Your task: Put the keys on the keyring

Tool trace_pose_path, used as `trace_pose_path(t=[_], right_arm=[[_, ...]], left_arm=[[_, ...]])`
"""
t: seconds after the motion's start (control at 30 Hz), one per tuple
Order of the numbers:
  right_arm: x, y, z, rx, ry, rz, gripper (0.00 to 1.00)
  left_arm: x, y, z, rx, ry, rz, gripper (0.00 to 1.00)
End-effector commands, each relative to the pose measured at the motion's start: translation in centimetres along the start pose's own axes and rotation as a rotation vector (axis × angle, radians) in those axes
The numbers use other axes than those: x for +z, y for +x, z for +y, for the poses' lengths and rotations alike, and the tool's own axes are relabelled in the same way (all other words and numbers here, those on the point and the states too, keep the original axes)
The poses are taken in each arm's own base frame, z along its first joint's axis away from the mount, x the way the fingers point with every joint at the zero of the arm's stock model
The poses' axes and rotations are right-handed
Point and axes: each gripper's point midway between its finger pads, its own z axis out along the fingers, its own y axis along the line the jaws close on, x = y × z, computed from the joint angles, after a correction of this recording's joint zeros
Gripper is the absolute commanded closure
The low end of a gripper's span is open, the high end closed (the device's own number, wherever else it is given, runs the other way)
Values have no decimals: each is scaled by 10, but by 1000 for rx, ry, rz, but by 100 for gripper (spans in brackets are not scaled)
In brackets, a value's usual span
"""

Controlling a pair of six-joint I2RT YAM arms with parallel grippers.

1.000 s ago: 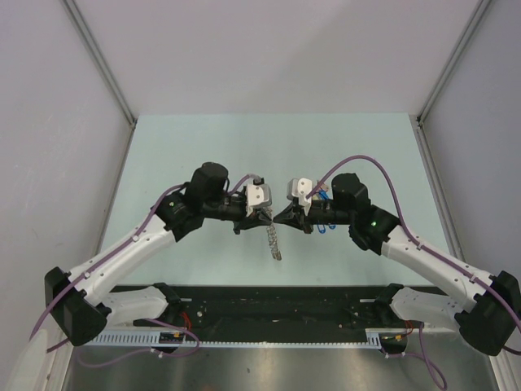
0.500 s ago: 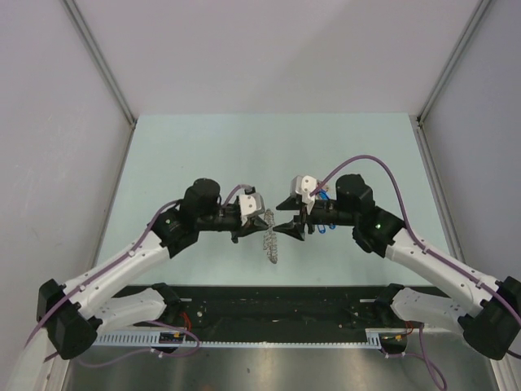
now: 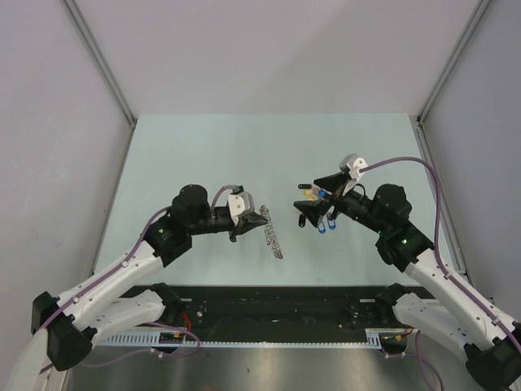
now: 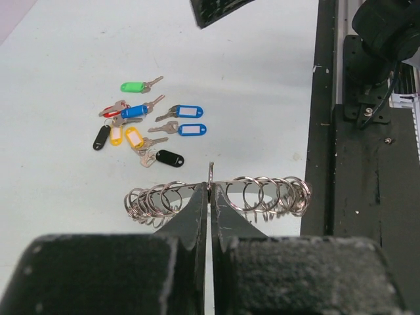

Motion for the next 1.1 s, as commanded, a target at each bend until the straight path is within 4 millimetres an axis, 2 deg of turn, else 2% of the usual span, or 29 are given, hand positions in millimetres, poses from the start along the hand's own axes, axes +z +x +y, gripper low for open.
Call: trace_pose_path(t=[0.0,0.1,0.2,0.33,0.43,0.77,0.83,1.07], right_arm=[[-8,-10,-22,81,151,-105,0],[-9,7,-36,100,219,-49,0],[-7,22,-47,138,276,-5,0],[-3,55,-71,225,394,98,4],[-2,91,-84,288,474,224,9],[-11,172,-118,418,722,463,31],[-13,180,-122,428,751,482,40],[-13,204,-134,449,811,527,57]], left_arm=[[-8,-23,8,62,-18,-71,100],[-11,-22,18,48,-43,-54,100],[-16,-16,38,-25,-144,-23,100],[-25,-11,53,-78,-225,-9,100],[-34,-9,61,-89,-289,8,100],[-61,2,81,-124,-484,61,100],[-62,2,82,-121,-494,60,100],[-66,1,82,-113,-506,59,100]])
